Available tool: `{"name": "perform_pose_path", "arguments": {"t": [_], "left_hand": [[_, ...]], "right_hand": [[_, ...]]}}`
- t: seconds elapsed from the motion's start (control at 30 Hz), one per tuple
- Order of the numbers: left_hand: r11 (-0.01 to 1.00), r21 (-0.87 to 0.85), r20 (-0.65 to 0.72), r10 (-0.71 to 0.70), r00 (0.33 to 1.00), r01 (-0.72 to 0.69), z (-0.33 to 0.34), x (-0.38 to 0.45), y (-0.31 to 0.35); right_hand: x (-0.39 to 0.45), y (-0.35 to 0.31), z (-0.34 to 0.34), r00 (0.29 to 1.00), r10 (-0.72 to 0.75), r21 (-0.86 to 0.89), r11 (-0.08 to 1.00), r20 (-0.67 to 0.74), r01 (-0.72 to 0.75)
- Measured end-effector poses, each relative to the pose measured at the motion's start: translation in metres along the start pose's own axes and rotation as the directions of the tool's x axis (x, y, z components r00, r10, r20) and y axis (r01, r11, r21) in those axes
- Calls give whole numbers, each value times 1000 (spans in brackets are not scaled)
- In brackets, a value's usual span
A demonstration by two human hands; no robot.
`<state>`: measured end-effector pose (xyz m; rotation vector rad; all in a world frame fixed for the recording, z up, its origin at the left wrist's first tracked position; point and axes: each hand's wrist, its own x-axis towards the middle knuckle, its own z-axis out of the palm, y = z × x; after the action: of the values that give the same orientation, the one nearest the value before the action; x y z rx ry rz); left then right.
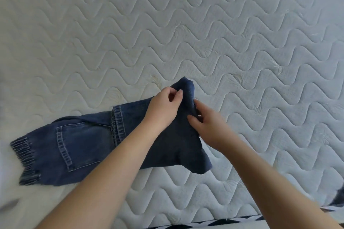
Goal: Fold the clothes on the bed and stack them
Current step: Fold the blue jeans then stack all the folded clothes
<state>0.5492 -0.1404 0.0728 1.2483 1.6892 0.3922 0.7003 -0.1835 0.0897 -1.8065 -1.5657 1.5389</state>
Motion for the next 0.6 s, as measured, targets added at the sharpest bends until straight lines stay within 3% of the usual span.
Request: {"name": "perform_pose_path", "arguments": {"t": [0.13,0.23,0.33,0.47,0.6], "left_hand": [[966,-230,-2,-119,993,115,-50,-46,-11],[861,-471,30,-202,979,192,-88,-70,-26],[765,-616,58,-193,979,187,-126,-88,-45],[735,-653,44,-205,978,183,-176,-108,-84],[755,-635,-92,-284,954,163,-212,-119,-136]], "right_hand": [[-15,-49,36,993,-106,-115,987,47,111],[-24,-81,67,970,-232,-138,961,70,239],[-28,-106,104,933,-347,-151,921,101,359],[-36,-134,162,908,-379,-205,888,178,411],[-46,-156,219,865,-404,-118,884,298,453]]}}
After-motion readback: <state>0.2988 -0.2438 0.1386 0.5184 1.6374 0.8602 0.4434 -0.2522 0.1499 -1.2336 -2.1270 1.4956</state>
